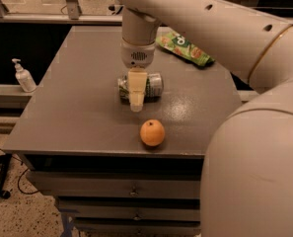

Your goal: Knock 7up can over

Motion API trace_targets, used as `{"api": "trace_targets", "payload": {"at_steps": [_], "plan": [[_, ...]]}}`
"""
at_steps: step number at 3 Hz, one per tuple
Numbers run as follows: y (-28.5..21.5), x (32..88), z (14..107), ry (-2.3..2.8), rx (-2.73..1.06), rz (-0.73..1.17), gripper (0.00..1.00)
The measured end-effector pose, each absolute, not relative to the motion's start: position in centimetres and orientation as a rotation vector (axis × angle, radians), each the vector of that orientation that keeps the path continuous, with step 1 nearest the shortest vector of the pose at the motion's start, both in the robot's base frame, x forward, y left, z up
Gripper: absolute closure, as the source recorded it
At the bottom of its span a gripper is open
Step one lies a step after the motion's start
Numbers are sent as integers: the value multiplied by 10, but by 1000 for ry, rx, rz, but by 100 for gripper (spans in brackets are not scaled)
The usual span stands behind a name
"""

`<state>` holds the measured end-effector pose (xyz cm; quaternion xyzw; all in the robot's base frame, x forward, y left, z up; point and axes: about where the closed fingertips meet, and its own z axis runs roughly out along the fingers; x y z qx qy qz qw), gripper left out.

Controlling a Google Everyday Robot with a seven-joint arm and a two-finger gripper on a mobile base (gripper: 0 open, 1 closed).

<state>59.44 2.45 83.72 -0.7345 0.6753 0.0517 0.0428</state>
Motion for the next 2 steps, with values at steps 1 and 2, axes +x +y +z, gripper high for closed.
{"api": "trace_targets", "payload": {"at_steps": [1,2], "plan": [[25,593,838,2064,-2241,171,0],[26,591,839,2061,-2207,223,0]]}}
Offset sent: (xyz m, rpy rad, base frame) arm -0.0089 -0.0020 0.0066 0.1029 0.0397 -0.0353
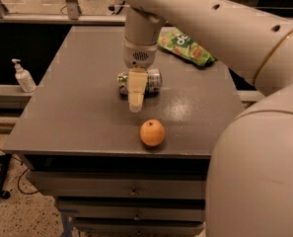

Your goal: Knock 7up can over

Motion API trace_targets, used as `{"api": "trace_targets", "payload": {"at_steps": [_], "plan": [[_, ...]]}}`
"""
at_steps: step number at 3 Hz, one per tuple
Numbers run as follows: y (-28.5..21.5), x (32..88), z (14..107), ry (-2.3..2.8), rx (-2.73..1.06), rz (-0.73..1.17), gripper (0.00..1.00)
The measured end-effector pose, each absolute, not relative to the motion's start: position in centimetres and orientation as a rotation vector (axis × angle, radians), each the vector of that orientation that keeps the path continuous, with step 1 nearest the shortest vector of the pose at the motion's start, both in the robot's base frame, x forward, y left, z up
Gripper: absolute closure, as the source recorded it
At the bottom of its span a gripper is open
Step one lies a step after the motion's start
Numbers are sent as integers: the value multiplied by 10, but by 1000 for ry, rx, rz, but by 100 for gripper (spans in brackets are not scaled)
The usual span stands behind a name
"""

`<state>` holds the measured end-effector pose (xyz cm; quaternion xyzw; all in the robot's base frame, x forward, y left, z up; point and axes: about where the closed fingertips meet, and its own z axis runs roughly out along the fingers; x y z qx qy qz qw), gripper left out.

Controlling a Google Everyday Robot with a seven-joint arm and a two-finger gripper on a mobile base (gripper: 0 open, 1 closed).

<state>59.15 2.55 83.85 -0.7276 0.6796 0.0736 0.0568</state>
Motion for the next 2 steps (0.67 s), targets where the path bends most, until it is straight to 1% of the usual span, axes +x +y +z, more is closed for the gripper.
{"api": "trace_targets", "payload": {"at_steps": [2], "plan": [[24,587,841,2061,-2152,295,0]]}}
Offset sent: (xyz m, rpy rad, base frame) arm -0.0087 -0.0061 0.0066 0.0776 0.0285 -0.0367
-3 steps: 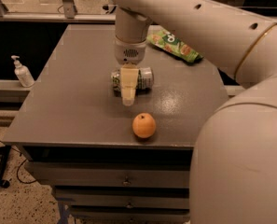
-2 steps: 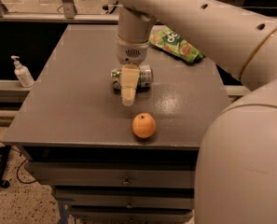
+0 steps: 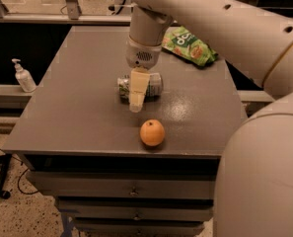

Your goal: Knock 7up can over

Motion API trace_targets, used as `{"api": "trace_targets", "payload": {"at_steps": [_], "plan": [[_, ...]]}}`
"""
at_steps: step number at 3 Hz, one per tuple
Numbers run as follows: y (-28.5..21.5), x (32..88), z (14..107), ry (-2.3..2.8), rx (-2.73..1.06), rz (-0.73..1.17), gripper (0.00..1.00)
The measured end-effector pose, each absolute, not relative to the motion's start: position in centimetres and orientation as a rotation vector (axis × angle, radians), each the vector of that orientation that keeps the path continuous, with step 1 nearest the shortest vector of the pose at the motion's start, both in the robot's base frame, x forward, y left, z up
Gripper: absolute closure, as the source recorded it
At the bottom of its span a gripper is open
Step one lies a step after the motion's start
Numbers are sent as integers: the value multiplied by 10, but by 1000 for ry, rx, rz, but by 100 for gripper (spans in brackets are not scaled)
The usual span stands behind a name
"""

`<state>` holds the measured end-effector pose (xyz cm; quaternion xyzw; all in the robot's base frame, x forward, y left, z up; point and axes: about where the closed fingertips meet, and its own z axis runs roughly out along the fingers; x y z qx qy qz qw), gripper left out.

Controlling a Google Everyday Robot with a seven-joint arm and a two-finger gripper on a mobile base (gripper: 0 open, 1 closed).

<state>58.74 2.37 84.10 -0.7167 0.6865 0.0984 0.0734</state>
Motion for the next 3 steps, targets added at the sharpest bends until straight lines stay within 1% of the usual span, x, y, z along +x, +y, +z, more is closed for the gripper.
{"api": "trace_targets", "payload": {"at_steps": [1,2,3], "plan": [[15,590,848,2040,-2043,371,0],[-8,595,870,1961,-1844,455,0],[-46,605,897,1865,-1616,508,0]]}}
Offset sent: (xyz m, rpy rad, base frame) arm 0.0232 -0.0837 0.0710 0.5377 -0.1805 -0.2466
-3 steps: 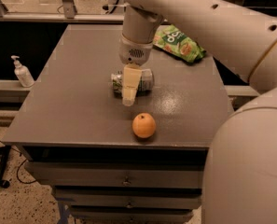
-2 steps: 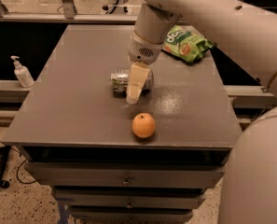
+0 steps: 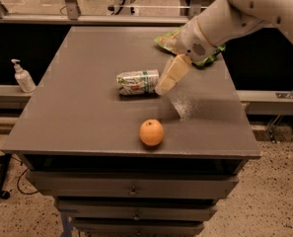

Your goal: Knock 7up can over

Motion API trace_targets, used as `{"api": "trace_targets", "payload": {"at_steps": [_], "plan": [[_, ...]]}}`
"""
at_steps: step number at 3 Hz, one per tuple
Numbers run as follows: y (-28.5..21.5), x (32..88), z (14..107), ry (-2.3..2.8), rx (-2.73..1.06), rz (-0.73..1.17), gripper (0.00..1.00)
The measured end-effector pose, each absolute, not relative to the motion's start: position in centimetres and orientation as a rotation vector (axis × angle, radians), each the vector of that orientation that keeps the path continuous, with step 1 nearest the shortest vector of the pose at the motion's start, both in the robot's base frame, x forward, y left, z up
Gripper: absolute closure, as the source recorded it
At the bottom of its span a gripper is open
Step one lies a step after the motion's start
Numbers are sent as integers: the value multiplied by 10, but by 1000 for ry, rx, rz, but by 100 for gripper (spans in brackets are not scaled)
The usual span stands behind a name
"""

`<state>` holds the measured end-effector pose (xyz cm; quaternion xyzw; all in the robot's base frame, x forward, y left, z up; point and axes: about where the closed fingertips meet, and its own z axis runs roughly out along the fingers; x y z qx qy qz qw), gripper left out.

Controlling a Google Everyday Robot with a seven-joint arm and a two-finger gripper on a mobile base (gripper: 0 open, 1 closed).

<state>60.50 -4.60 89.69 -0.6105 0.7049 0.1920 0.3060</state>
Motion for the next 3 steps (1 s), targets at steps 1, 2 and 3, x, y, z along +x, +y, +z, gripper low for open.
{"api": "trace_targets", "payload": {"at_steps": [1,2,3], "plan": [[-82,613,919,1789,-1441,540,0],[-105,612,921,1684,-1282,596,0],[-129,601,944,1604,-1202,588,0]]}}
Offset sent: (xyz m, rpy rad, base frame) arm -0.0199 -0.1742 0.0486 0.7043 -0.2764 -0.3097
